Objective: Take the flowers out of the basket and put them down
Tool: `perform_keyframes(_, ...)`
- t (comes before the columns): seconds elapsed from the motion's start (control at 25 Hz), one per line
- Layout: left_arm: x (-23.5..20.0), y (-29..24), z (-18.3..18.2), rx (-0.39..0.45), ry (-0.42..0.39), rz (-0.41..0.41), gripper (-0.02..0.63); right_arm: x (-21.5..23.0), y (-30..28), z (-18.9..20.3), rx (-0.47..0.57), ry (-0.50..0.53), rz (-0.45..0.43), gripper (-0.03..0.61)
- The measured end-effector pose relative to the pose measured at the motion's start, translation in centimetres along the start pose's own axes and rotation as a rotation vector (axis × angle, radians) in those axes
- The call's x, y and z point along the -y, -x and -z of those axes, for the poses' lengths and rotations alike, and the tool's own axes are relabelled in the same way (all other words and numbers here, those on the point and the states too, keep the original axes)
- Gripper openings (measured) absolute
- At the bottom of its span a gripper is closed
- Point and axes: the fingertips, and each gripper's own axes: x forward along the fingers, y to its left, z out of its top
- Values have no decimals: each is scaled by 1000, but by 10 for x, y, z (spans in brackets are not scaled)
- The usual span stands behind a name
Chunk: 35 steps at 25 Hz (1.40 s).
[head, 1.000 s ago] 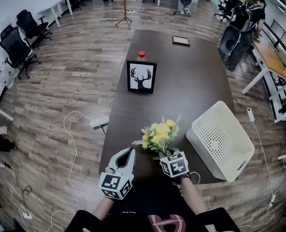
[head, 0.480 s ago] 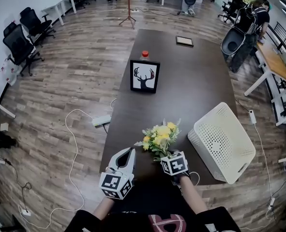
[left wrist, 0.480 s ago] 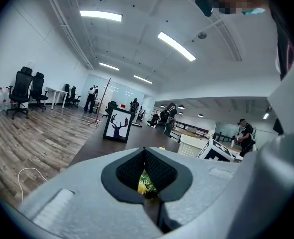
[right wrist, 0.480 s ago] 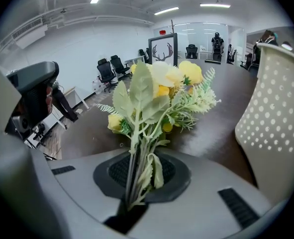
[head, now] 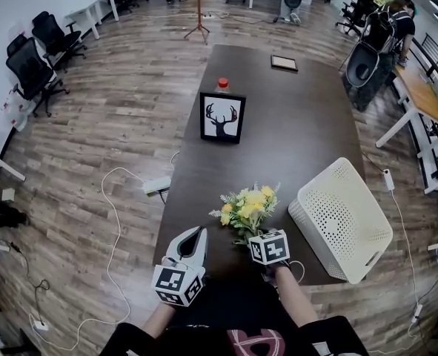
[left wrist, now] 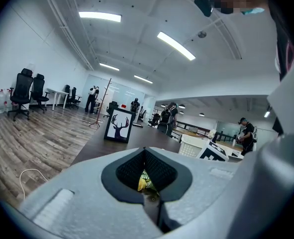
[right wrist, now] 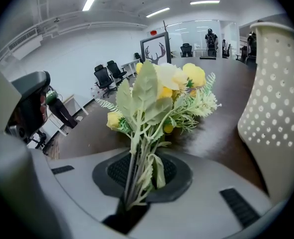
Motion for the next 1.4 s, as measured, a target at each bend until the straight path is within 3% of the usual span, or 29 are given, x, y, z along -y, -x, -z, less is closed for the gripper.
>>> perform_keyframes(0.44, 1, -5, 2, 0, -9, 6, 8, -5, -1, -1, 33, -19, -58, 134)
perform_keyframes(1.08, 3, -4, 2, 4, 2, 33, 6, 0, 18, -5, 102, -89, -51, 331)
perform_keyframes(1.4, 11, -2, 5, -2, 5, 62, 8, 0, 40, -13, 171, -111, -35, 351)
